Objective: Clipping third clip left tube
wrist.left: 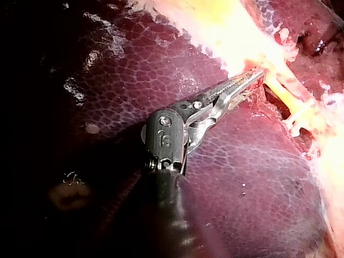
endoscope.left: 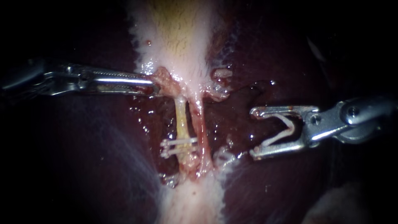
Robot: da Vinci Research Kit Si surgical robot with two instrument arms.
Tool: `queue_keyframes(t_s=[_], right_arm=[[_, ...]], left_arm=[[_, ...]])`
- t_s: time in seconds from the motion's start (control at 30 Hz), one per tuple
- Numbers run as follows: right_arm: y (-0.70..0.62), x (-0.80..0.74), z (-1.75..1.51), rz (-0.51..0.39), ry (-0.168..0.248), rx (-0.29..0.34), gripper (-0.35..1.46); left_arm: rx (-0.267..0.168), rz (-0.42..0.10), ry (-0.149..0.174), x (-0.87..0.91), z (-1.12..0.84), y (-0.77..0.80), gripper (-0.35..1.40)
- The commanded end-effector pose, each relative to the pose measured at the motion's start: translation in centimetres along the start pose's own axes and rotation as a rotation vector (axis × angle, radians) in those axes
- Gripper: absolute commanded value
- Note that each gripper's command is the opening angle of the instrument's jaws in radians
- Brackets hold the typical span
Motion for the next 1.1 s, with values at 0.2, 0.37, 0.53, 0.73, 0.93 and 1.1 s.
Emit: queue_keyframes(t_s=[0.2,0.37,0.53,0.73,0.93,1.1], right_arm=[[0.00,0.00,0.00,0.000,0.000,0.000,0.50],[0.00,0.00,0.00,0.000,0.000,0.000,0.50],[0.00,0.00,0.01,0.000,0.000,0.000,0.50],[-0.01,0.02,0.03,0.001,0.000,-0.001,0.49],[0.03,0.16,0.32,0.085,-0.039,0.082,0.47],[0.10,0.34,0.74,0.204,-0.074,0.119,0.45]], left_arm=[[-0.017,-0.012,-0.004,0.21,-0.24,0.13,-0.35],[-0.016,-0.028,0.024,0.56,-0.63,0.32,-0.35],[-0.007,0.001,0.049,0.84,-0.94,0.49,-0.35],[-0.006,0.006,0.053,0.84,-0.94,0.54,-0.35],[-0.005,0.007,0.053,0.82,-0.93,0.53,-0.35],[-0.004,0.007,0.053,0.82,-0.92,0.54,-0.35]])
